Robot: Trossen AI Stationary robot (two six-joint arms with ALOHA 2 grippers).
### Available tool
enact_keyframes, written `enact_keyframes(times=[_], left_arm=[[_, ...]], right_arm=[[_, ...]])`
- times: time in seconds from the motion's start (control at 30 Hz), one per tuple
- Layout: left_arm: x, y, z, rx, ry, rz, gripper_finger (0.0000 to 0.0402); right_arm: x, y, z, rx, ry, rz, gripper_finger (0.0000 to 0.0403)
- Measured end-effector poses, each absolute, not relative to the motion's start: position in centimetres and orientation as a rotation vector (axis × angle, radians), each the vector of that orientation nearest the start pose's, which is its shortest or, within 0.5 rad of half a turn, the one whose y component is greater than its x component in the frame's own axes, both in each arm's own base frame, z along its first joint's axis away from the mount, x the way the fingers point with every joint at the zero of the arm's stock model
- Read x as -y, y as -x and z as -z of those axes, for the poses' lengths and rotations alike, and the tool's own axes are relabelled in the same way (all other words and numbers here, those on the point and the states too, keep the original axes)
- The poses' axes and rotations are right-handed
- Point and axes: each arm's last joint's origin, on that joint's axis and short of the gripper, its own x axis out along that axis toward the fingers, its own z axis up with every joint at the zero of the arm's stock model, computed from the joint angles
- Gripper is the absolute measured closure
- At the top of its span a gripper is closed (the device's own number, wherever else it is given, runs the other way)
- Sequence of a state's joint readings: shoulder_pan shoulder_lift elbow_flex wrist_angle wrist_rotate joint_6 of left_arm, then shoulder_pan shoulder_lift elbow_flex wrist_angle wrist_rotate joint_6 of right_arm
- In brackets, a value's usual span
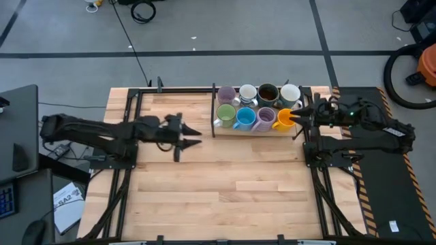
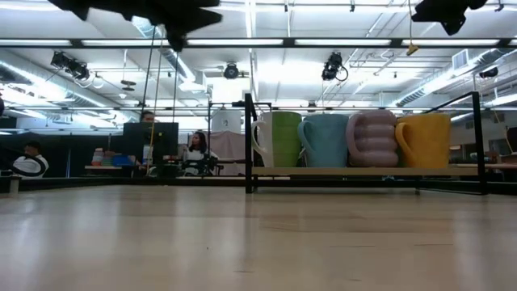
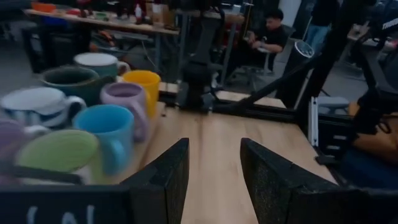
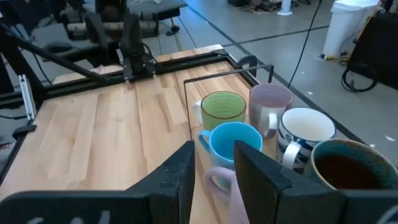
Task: Place coffee mugs
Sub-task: Return to Home Position
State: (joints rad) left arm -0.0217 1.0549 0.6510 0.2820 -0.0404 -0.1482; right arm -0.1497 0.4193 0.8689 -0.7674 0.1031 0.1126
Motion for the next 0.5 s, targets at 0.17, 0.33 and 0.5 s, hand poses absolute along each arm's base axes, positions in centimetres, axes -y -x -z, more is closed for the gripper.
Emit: enact_keyframes(times=[0.17,0.33,0.5], left_arm=[[-0.4,-19.7,-29.6,-0.151,0.131,-0.066,0.0251],[-0.5,-15.9,-30.3,-0.193,0.088,-0.086,0.0251],[-0.3,-12.5,-30.2,-0.199,0.068,-0.127,0.0251]], right_arm=[[1.3,-6.4,-33.6,-0.273,-0.137,0.270,0.0286],[1.2,-6.2,-33.3,-0.278,-0.137,0.270,0.0286],[1.2,-5.8,-32.8,-0.262,-0.144,0.270,0.0286]])
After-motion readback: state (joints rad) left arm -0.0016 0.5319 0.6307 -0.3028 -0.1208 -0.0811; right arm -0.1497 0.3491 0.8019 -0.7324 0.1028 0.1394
